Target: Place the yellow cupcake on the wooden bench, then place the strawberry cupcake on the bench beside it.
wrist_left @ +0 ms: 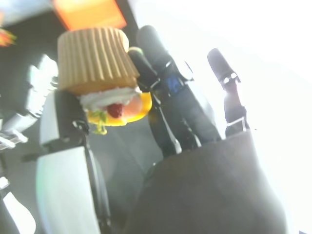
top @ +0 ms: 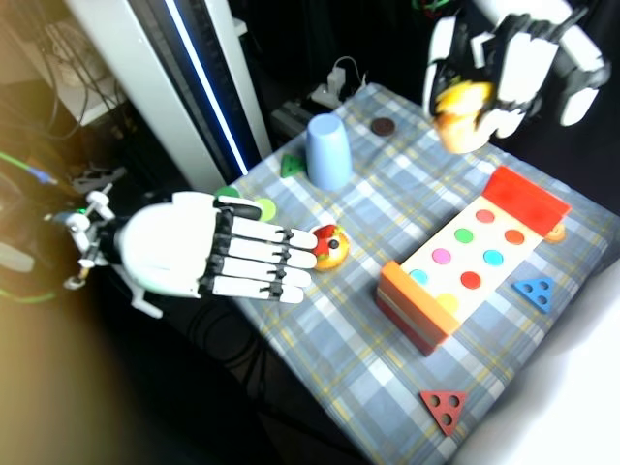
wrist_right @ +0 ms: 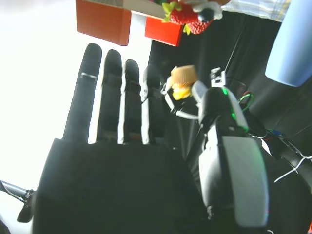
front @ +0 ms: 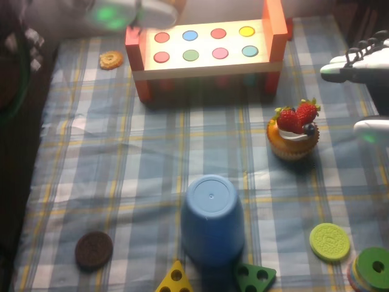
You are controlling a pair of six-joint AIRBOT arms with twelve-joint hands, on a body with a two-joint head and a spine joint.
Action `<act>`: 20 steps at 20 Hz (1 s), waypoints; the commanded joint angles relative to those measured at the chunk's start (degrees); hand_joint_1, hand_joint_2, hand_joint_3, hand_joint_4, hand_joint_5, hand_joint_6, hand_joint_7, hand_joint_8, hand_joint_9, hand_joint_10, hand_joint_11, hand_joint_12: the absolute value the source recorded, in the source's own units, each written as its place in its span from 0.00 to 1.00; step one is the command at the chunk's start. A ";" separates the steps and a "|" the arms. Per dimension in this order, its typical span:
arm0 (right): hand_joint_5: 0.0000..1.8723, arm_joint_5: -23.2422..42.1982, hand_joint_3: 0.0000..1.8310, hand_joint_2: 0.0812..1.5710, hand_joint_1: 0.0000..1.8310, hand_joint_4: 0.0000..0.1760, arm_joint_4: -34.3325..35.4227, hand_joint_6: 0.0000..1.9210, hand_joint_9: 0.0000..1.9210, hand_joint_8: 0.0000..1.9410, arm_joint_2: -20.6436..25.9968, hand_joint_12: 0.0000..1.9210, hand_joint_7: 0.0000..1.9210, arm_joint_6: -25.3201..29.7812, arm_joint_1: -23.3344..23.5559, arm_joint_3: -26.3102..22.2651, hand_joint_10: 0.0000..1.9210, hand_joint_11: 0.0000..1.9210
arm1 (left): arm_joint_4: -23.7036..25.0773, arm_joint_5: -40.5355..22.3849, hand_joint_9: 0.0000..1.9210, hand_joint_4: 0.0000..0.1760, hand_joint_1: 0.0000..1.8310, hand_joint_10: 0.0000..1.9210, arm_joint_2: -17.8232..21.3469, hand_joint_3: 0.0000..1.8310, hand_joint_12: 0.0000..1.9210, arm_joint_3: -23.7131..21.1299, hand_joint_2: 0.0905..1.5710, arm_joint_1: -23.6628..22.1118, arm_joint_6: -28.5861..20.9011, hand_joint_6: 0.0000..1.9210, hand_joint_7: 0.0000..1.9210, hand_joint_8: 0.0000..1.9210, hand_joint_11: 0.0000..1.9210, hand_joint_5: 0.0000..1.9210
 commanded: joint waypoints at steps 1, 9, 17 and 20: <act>0.21 6.88 0.00 0.81 0.21 0.00 1.62 0.00 0.21 0.00 -0.09 0.28 0.22 0.27 0.71 0.44 0.00 0.11 | 0.03 -2.83 0.57 0.00 0.68 0.02 -0.99 0.00 0.63 1.23 0.64 -1.09 -0.21 0.33 0.62 0.39 0.02 0.59; 0.21 6.81 0.00 0.81 0.19 0.00 -0.25 0.00 0.22 0.00 -1.01 0.29 0.22 0.98 1.94 1.54 0.00 0.12 | -21.89 8.78 0.57 0.00 0.68 0.00 -13.20 0.00 0.57 17.30 0.66 -1.38 17.84 0.41 0.60 0.42 0.08 0.54; 0.24 6.81 0.00 0.82 0.23 0.00 -0.63 0.00 0.22 0.00 -1.27 0.27 0.23 2.41 2.01 2.05 0.00 0.12 | -33.63 11.73 0.60 0.44 0.60 0.02 -16.68 0.00 0.58 21.64 0.67 0.46 30.01 0.46 0.57 0.35 0.06 0.54; 0.25 6.81 0.00 0.83 0.23 0.00 -0.71 0.00 0.22 0.00 -1.27 0.22 0.23 2.60 1.99 2.05 0.00 0.15 | -34.10 11.72 0.59 0.00 0.67 0.03 -17.50 0.00 0.56 22.11 0.71 1.24 30.65 0.47 0.50 0.64 0.06 0.48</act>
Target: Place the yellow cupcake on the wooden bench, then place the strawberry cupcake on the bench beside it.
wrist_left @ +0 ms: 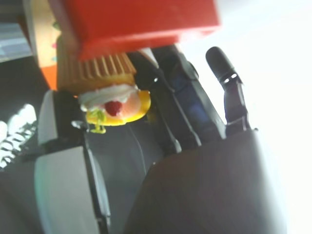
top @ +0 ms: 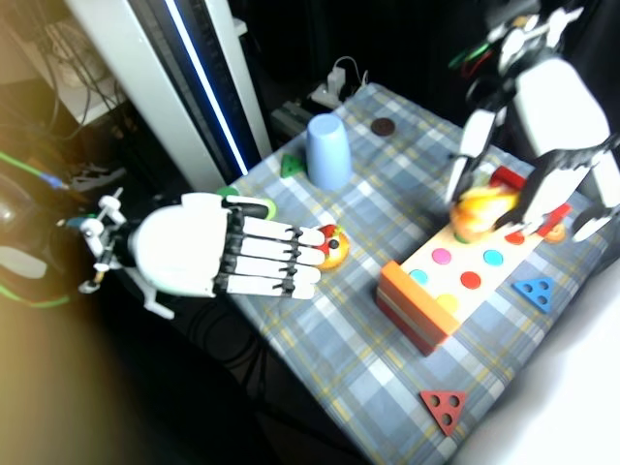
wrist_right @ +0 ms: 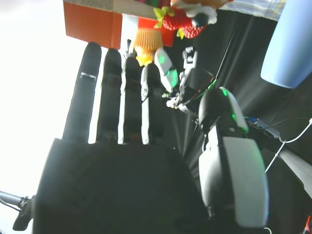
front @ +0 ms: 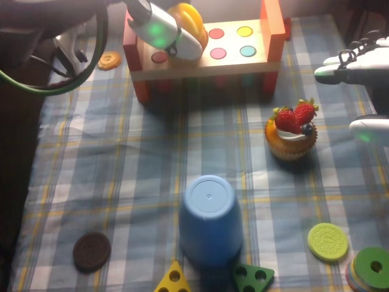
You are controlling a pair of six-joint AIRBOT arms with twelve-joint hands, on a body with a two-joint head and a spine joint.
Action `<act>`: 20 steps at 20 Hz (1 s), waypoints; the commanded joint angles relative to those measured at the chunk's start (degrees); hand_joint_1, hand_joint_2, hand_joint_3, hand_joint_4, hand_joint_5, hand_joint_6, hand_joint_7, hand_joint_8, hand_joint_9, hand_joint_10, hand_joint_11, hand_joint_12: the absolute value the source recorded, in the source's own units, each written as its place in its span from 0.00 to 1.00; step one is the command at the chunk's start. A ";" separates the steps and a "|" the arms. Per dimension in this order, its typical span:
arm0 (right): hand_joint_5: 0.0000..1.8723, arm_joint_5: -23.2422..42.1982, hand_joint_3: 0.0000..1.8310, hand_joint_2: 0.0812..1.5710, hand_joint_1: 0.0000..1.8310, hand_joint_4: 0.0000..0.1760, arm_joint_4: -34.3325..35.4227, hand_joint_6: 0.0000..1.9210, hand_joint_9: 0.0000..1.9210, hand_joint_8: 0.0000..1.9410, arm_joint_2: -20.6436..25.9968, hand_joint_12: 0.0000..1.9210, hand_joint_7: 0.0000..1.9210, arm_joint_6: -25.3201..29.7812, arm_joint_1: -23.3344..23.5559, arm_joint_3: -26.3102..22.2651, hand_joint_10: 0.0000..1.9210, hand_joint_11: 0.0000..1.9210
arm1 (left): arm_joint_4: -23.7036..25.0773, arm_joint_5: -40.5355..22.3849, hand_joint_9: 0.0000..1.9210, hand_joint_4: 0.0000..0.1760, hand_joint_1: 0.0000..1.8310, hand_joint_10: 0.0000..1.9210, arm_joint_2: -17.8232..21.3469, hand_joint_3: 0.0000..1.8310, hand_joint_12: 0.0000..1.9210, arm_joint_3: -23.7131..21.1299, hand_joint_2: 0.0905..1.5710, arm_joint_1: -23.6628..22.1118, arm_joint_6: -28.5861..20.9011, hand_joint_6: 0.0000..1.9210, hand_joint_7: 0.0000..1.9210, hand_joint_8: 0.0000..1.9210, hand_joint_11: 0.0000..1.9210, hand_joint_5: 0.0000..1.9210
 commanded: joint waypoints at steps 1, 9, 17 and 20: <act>0.25 6.81 0.00 0.82 0.23 0.00 1.59 0.00 0.23 0.00 0.00 0.21 0.23 0.52 0.84 0.10 0.00 0.15 | 0.24 -4.78 0.58 0.00 0.68 0.03 0.09 0.00 0.48 0.44 0.70 -0.50 -0.14 0.43 0.51 0.61 0.07 0.50; 0.23 6.81 0.00 0.84 0.23 0.00 1.55 0.00 0.24 0.00 0.00 0.18 0.23 0.94 0.80 0.08 0.00 0.19 | 0.15 -4.77 0.45 0.96 0.54 0.00 0.44 0.00 0.37 0.38 0.71 -0.01 -0.14 0.56 0.49 0.09 0.09 0.47; 0.23 6.83 0.00 0.83 0.25 0.00 1.57 0.00 0.25 0.00 0.00 0.18 0.24 1.26 0.73 0.09 0.00 0.20 | -0.04 -4.77 0.28 0.37 0.55 0.00 0.79 0.00 0.39 0.31 0.58 0.13 -0.09 0.00 0.28 0.00 0.00 0.31; 0.22 6.83 0.00 0.83 0.25 0.00 1.58 0.00 0.26 0.00 0.00 0.19 0.24 1.34 0.73 0.07 0.00 0.21 | -0.10 -5.01 0.21 0.65 0.53 0.00 1.57 0.00 0.35 -0.54 0.57 0.16 -0.09 0.00 0.21 0.00 0.00 0.23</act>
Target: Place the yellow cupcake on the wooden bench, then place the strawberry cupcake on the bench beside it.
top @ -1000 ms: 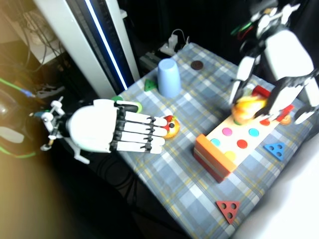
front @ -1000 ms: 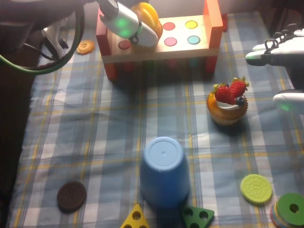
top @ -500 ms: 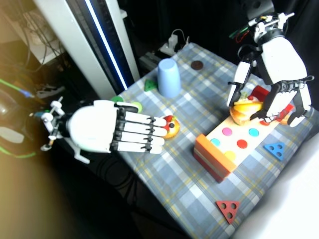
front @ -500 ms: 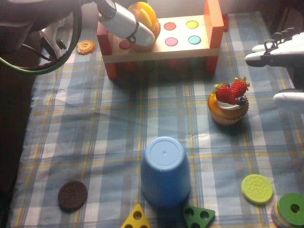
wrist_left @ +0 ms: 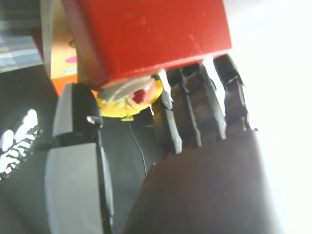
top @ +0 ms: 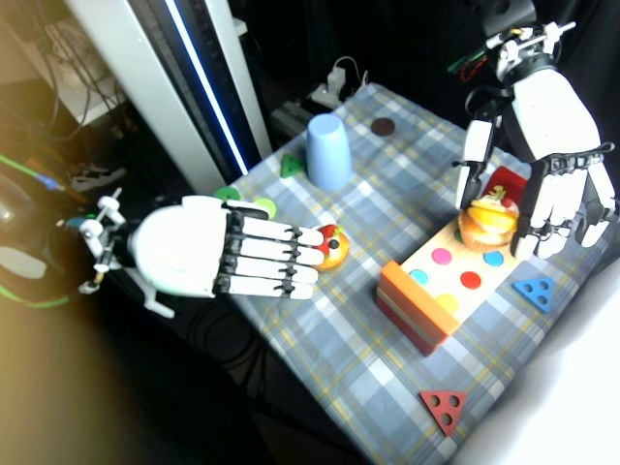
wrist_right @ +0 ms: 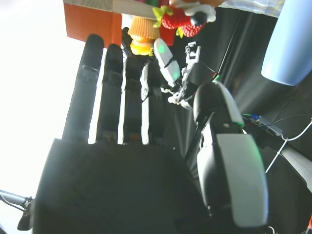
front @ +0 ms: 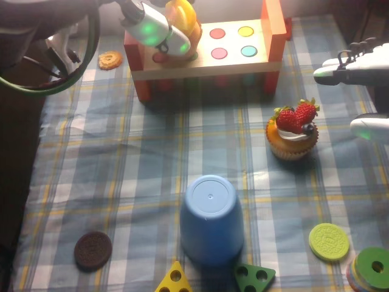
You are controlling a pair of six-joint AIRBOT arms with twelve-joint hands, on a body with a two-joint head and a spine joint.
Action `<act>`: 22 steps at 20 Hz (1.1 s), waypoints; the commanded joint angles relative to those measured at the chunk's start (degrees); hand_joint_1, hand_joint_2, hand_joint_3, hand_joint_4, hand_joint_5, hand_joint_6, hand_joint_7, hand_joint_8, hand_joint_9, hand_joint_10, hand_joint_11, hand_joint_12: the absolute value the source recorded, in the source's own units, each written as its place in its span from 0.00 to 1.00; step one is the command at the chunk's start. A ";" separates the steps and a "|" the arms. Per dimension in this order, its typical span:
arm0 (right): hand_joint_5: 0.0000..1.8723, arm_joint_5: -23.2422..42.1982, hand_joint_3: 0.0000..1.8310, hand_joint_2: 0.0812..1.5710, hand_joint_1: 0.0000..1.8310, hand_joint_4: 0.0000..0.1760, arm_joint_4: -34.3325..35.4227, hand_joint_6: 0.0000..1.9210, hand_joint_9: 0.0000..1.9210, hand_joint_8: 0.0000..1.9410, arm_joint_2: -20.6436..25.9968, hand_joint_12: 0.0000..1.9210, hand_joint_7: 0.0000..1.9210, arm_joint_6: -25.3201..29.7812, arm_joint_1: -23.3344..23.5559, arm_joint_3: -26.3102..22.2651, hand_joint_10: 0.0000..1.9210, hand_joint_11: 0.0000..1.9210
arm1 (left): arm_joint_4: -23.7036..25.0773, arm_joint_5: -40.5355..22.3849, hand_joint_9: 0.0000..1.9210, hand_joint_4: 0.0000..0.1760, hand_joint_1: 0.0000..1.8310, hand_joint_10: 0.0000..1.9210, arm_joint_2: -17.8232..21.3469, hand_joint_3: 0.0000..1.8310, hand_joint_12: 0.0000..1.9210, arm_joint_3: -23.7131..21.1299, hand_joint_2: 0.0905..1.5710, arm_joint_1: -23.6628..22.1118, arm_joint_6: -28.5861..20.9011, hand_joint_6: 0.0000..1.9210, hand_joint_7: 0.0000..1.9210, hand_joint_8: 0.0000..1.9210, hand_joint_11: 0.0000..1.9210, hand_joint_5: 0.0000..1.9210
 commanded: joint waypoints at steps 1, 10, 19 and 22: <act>0.22 6.80 0.00 0.83 0.25 0.00 1.74 0.00 0.25 0.00 0.02 0.19 0.23 0.45 0.73 0.07 0.00 0.21 | 0.22 -4.25 0.18 0.85 0.52 0.00 0.37 0.00 0.31 -0.13 0.56 -0.22 -0.16 0.00 0.17 0.00 0.00 0.18; 0.20 6.66 0.00 0.69 0.37 0.11 1.73 0.00 0.18 0.00 -1.46 0.20 0.20 0.25 2.43 1.08 0.00 0.12 | 22.02 -16.09 0.00 1.00 0.42 0.00 8.08 0.00 0.00 -11.38 0.49 3.63 -26.39 0.00 0.00 0.00 0.00 0.00; 0.22 -8.06 0.00 0.59 0.51 0.66 -7.68 0.00 0.23 0.00 -7.36 0.51 0.24 0.27 11.71 5.84 0.00 0.02 | 39.36 -46.24 0.00 1.00 0.47 0.00 23.66 0.00 0.00 -31.62 0.44 18.53 -50.69 0.00 0.00 0.00 0.00 0.00; 0.21 -10.64 0.00 0.61 0.53 0.76 -8.89 0.00 0.25 0.00 -8.13 0.61 0.26 0.28 11.83 6.47 0.00 0.00 | 40.18 -48.37 0.00 1.00 0.44 0.00 24.34 0.00 0.00 -31.81 0.48 20.01 -55.56 0.00 0.00 0.00 0.00 0.00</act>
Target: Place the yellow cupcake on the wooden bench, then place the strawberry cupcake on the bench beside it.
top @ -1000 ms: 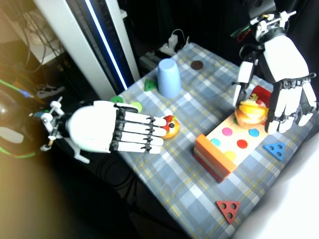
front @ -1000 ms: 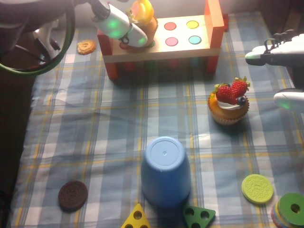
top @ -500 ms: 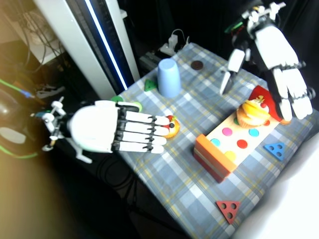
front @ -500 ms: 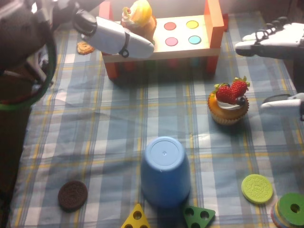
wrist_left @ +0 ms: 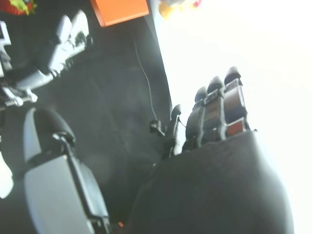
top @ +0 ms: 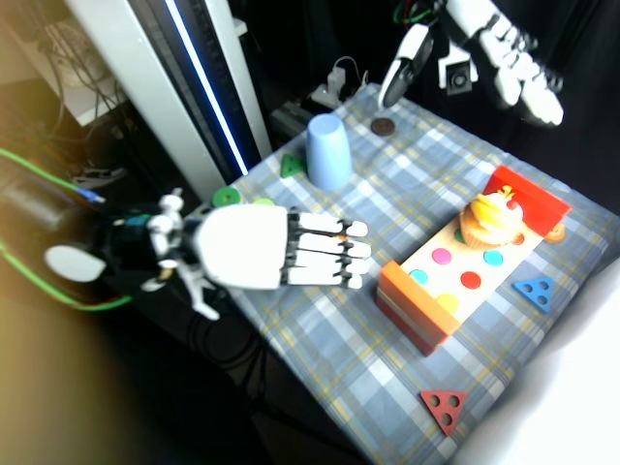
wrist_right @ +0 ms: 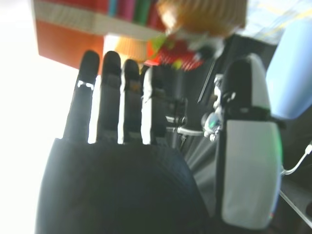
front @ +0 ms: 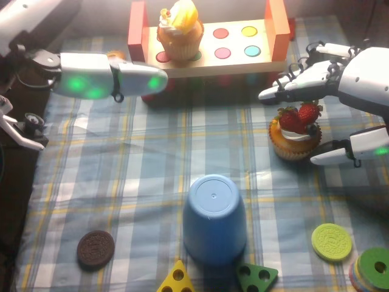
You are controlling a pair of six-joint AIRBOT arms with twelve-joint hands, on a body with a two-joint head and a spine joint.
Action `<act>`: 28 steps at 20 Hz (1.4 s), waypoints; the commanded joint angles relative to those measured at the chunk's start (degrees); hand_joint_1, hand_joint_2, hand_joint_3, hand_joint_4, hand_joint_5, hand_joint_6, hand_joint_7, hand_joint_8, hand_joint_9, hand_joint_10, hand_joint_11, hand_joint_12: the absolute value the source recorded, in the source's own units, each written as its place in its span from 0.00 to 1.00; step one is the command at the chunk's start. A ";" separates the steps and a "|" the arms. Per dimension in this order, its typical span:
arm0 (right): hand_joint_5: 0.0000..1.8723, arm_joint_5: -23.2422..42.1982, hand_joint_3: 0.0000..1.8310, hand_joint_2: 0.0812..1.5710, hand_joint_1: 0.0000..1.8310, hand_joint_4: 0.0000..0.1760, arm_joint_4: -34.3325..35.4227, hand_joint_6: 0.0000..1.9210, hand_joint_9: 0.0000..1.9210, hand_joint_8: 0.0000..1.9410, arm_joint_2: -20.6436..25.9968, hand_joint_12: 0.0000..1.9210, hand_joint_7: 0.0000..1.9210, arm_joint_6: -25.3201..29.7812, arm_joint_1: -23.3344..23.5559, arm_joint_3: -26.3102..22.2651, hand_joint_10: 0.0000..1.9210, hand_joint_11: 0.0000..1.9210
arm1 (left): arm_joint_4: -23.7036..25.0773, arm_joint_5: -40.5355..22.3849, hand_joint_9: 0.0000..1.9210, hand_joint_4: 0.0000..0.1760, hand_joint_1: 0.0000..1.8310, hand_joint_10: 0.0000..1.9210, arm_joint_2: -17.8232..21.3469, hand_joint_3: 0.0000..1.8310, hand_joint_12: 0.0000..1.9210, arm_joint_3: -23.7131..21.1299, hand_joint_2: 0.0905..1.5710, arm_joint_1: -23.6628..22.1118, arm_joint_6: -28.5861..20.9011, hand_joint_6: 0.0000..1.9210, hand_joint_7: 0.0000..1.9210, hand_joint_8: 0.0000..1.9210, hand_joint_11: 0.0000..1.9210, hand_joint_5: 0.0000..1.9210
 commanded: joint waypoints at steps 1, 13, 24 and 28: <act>0.22 4.93 0.00 0.60 0.55 0.72 1.84 0.00 0.29 0.00 -0.33 0.65 0.29 0.25 0.83 0.54 0.01 0.04 | 1.42 -7.70 0.00 1.00 0.43 0.00 0.08 0.01 0.00 -0.09 0.49 -0.43 -0.56 0.00 0.00 0.00 0.00 0.00; 0.57 3.06 0.00 0.67 0.62 0.00 0.61 0.44 0.33 0.77 -1.75 1.00 0.45 0.39 2.43 1.38 0.99 0.26 | 0.31 -7.50 0.00 1.00 0.43 0.00 0.16 0.00 0.00 -0.23 0.48 0.16 -0.80 0.00 0.00 0.00 0.00 0.00; 0.57 16.59 0.00 0.70 0.66 0.00 0.66 0.41 0.39 0.59 0.85 0.69 0.46 4.82 13.31 2.68 0.39 0.21 | -0.94 -8.00 0.00 1.00 0.49 0.00 0.93 0.00 0.00 -0.70 0.46 1.71 -0.82 0.00 0.00 0.00 0.00 0.00; 0.57 10.82 0.00 0.66 0.68 0.12 0.47 0.42 0.48 0.38 -3.09 0.71 0.60 3.63 20.78 7.60 0.40 0.27 | -0.71 -7.77 0.00 1.00 0.54 0.00 0.93 0.00 0.00 -0.73 0.45 1.75 -0.82 0.00 0.00 0.00 0.00 0.00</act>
